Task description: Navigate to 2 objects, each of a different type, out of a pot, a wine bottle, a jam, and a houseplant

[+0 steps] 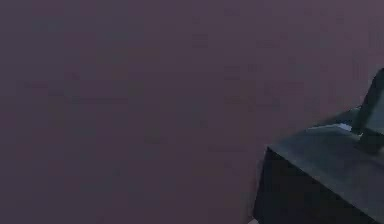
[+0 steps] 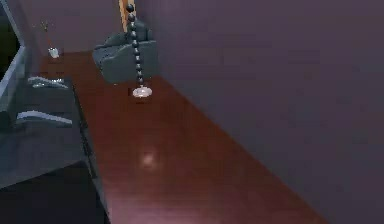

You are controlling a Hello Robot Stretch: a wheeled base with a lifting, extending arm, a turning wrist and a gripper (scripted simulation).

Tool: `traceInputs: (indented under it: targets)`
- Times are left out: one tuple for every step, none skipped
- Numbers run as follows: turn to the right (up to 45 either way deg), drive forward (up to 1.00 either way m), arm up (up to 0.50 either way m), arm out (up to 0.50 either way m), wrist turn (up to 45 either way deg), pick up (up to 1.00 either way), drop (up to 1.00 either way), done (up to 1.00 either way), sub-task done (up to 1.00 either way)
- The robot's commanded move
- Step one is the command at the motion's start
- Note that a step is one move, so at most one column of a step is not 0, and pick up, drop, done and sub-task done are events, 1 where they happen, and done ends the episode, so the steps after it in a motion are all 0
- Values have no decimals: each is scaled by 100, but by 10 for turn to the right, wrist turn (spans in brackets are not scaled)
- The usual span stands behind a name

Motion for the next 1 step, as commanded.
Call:
traceInputs:
  targets:
    - [450, 0, 0, 0, 0, 0, 0, 0, 0]
